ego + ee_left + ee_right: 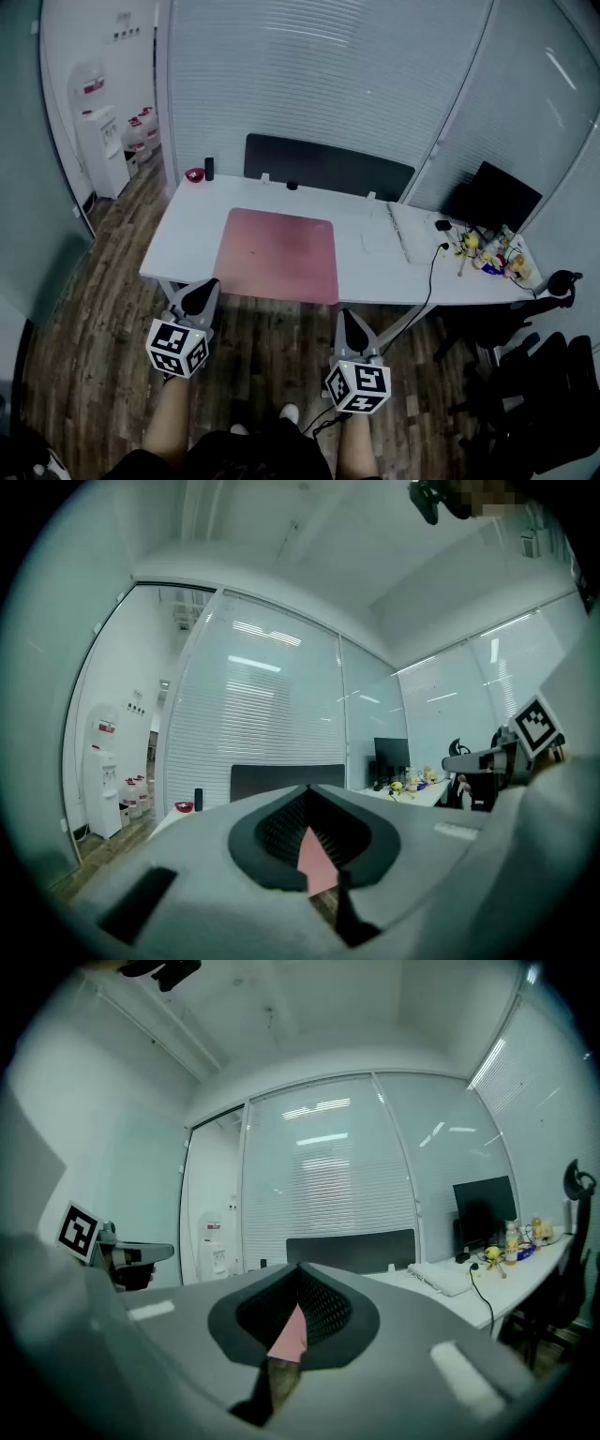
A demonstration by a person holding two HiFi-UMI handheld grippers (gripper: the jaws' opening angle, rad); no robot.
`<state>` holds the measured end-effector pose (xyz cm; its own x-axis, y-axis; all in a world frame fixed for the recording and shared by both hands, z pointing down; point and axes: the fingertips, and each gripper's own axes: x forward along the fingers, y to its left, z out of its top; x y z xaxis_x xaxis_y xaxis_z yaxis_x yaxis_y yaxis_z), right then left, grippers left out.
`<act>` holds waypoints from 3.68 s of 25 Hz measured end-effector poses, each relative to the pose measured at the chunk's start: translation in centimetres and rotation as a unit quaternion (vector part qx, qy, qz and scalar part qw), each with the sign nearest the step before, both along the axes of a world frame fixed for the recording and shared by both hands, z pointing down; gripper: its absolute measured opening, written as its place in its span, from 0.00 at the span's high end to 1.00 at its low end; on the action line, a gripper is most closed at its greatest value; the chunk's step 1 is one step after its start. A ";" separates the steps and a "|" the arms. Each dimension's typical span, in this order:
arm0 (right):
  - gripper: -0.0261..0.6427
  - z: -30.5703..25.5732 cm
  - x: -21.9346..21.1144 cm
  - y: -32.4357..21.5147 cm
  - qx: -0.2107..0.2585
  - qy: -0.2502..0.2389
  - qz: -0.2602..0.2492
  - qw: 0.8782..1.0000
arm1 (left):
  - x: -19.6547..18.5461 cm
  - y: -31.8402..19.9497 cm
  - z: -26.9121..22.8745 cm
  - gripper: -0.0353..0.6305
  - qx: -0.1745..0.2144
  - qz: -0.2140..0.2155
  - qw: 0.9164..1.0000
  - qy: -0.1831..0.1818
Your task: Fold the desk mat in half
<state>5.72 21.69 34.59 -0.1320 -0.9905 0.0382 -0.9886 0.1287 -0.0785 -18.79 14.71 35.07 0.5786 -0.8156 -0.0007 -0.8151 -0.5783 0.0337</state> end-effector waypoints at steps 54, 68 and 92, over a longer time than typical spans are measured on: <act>0.95 7.7 10.5 -31.5 -0.055 -0.060 -0.066 0.995 | 8.6 -27.5 8.3 0.95 -0.090 -0.052 0.994 -0.034; 0.95 6.5 11.2 -32.2 -0.046 -0.082 -0.078 0.992 | 8.4 -27.7 5.8 0.95 -0.068 -0.073 0.994 -0.035; 0.95 4.5 9.3 -33.4 -0.028 -0.016 -0.057 0.998 | 7.4 -29.1 4.7 0.95 -0.036 -0.037 0.996 -0.073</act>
<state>15.06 -11.73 39.12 -0.2453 -0.9655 0.0874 -0.9647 0.2341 -0.1209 -11.40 -14.37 39.76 0.5065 -0.8509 0.1390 -0.8548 -0.5167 -0.0480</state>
